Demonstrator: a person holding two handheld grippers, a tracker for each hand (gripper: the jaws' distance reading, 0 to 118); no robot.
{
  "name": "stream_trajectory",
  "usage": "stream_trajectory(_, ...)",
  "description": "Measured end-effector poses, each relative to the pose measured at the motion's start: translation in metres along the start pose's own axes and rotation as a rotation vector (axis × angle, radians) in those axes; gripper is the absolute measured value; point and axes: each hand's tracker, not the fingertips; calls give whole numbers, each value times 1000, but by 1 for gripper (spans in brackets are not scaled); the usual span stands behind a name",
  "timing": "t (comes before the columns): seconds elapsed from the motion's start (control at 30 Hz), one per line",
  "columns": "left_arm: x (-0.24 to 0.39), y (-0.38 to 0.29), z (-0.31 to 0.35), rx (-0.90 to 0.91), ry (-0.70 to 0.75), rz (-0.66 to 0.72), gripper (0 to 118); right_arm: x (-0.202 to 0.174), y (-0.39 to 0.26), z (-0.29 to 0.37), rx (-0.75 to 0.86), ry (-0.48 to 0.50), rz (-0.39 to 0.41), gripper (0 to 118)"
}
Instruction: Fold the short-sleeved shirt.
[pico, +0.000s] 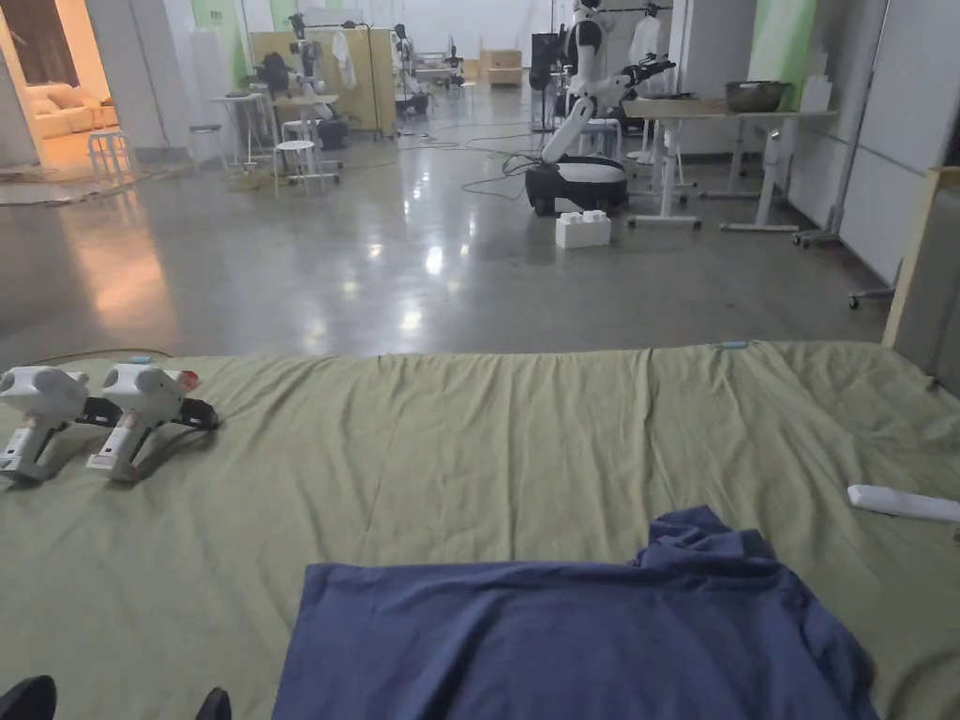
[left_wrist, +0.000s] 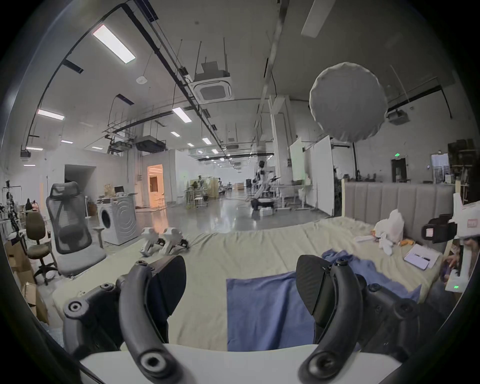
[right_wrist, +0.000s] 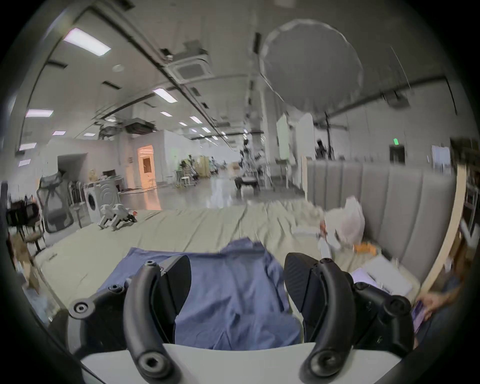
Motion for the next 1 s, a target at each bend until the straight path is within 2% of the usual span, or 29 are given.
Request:
stream_trajectory(0.07,5,5,3,9,-7,0,86,-12,8,1,33,8,49,77)
stream_trajectory(0.13,7,7,3,23,-17,-15,71,-20,14,5,58,23,53,65)
stream_trajectory(0.17,9,6,4,42,-27,-23,61,-22,16,6,60,42,51,55)
stream_trajectory(0.23,12,6,3,35,-25,-33,37,-26,17,4,69,52,51,22)
stream_trajectory(0.27,12,5,0,20,-22,-34,25,-28,18,4,76,48,64,10)
stream_trajectory(0.3,12,5,0,18,-27,-29,10,-31,19,5,80,45,76,3)
stream_trajectory(0.33,13,5,0,14,-32,-23,0,-31,19,4,83,45,84,2)
stream_trajectory(0.77,3,7,-8,-52,-67,12,0,-32,19,0,63,69,62,0)
stream_trajectory(0.87,-22,-22,-23,-147,-146,137,0,-31,10,-3,34,76,54,0)
stream_trajectory(0.93,-41,-45,-37,-280,-173,221,16,-30,3,-5,5,85,30,0)
stream_trajectory(1.0,-50,-75,-45,-411,-164,227,27,-29,-4,-6,-29,93,13,0)
